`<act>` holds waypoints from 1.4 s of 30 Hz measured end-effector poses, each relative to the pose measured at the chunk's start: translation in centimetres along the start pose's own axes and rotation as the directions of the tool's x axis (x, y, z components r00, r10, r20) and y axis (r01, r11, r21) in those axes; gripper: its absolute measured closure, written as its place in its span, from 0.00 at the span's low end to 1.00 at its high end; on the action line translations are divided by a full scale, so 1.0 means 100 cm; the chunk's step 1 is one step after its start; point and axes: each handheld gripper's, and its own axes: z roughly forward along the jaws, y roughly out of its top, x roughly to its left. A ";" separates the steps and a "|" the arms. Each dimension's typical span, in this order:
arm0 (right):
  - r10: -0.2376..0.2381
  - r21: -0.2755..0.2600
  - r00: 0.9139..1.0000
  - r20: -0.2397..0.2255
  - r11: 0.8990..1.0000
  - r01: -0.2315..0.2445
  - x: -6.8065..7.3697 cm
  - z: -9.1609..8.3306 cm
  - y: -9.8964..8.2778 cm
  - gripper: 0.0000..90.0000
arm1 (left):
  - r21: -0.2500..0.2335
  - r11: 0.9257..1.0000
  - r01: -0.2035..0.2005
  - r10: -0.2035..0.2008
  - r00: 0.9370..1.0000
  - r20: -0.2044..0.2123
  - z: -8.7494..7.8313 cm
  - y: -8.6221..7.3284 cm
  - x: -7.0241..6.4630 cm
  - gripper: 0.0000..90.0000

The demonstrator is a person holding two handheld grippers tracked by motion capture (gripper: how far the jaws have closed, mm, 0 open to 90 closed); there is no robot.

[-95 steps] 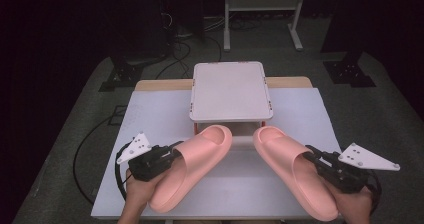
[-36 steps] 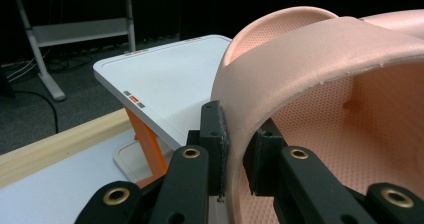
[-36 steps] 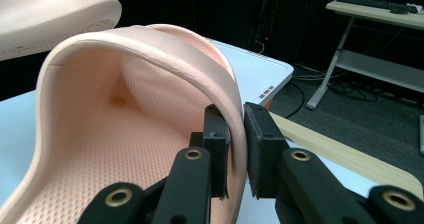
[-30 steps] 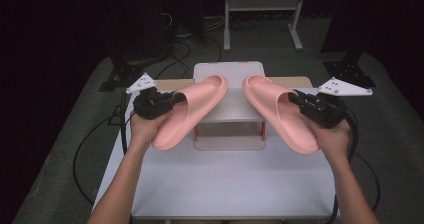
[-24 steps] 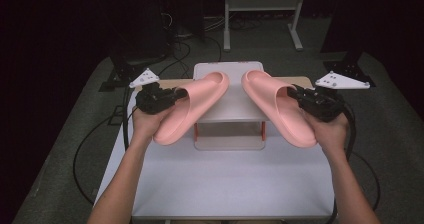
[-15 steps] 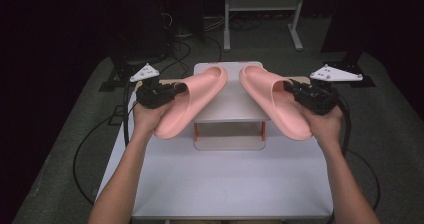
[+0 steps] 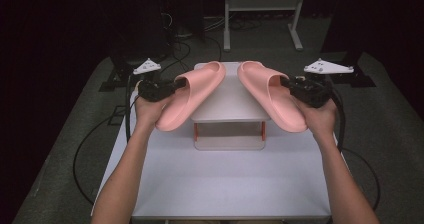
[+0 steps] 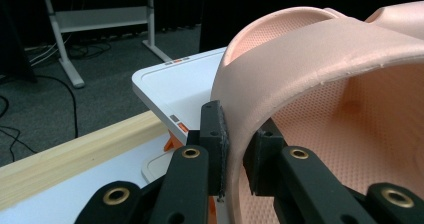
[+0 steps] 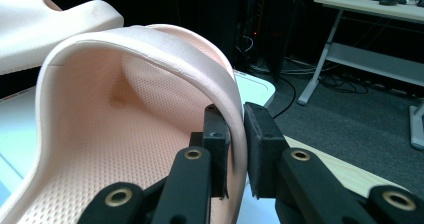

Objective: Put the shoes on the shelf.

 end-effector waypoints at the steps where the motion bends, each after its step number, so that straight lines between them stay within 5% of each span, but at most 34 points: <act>1: 0.001 0.002 1.000 0.001 1.000 -0.001 -0.001 0.001 0.000 0.89 | 0.004 1.000 0.000 0.000 1.000 -0.002 0.001 0.001 0.000 0.89; 17: 0.036 0.015 0.999 0.018 0.999 -0.036 -0.012 0.017 0.000 0.89 | 0.033 0.999 0.017 -0.016 0.999 -0.030 0.019 0.006 0.007 0.89; 42: 0.055 0.038 0.998 0.024 0.998 -0.056 -0.010 0.043 0.007 0.89 | 0.060 0.997 0.043 -0.040 0.998 -0.054 0.043 0.014 0.006 0.89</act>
